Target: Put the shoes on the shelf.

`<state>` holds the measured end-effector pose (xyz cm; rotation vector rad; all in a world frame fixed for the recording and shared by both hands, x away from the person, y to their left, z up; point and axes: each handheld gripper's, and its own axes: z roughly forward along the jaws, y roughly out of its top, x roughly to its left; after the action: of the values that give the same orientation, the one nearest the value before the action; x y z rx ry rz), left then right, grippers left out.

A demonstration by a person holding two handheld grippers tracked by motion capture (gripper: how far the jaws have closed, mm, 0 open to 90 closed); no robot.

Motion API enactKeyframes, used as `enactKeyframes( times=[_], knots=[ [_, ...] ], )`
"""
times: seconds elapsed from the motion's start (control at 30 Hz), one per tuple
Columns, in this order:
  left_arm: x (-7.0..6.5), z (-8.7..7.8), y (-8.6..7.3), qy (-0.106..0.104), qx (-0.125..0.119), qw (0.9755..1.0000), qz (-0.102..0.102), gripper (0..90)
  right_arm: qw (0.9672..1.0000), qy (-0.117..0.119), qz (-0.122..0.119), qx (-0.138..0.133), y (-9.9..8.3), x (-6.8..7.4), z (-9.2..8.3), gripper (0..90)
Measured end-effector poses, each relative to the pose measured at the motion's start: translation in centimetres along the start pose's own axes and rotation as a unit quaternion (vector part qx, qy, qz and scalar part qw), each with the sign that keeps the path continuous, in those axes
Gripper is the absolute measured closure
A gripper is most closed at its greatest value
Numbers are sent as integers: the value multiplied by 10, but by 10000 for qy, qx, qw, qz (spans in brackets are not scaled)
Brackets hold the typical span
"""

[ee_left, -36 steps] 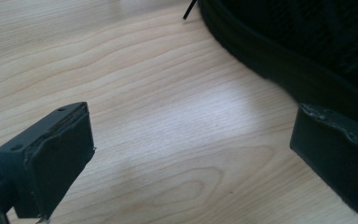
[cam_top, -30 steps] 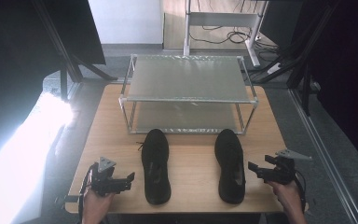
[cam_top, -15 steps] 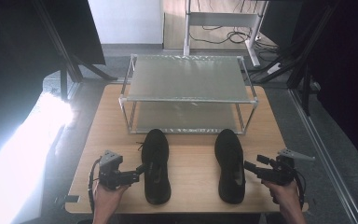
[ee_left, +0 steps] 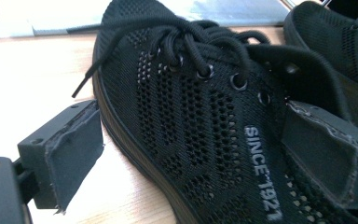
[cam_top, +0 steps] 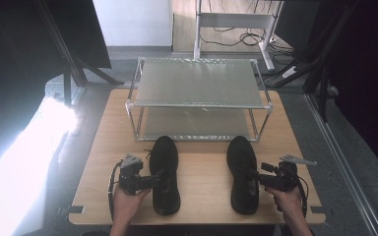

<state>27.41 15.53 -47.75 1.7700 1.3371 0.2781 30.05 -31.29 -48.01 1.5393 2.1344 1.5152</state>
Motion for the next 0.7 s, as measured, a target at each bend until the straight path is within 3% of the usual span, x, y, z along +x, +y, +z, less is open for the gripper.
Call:
enactKeyframes(
  times=[0.13,0.17,0.23,0.37,0.43,0.47,0.57,0.63,0.67,0.7],
  knots=[
    [2,2,0,-179,5,9998,-105,66,9997,-97,-144,198,0,4,14,120],
    [1,2,0,-217,18,9997,-86,73,9983,-345,-370,298,0,7,21,116],
    [-2,4,1,-287,72,9996,-11,73,9975,-432,-451,330,0,8,23,119],
    [-6,14,0,-165,333,9992,118,75,9958,-636,-557,356,1,10,25,188],
    [-5,18,-3,-139,381,9992,19,79,9949,-746,-574,370,1,11,23,251],
    [-4,21,-5,-27,420,9991,29,121,9939,-849,-588,385,1,11,22,318],
    [-2,22,-7,30,467,9989,-14,157,9924,-1007,-603,374,0,13,22,386],
    [1,19,-7,186,468,9987,3,274,9886,-1252,-724,426,0,16,23,476],
    [1,19,-7,186,468,9987,3,325,9886,-1252,-724,426,0,16,23,476],
    [2,18,-8,222,468,9987,36,325,9872,-1332,-762,434,0,17,23,511]
  ],
)
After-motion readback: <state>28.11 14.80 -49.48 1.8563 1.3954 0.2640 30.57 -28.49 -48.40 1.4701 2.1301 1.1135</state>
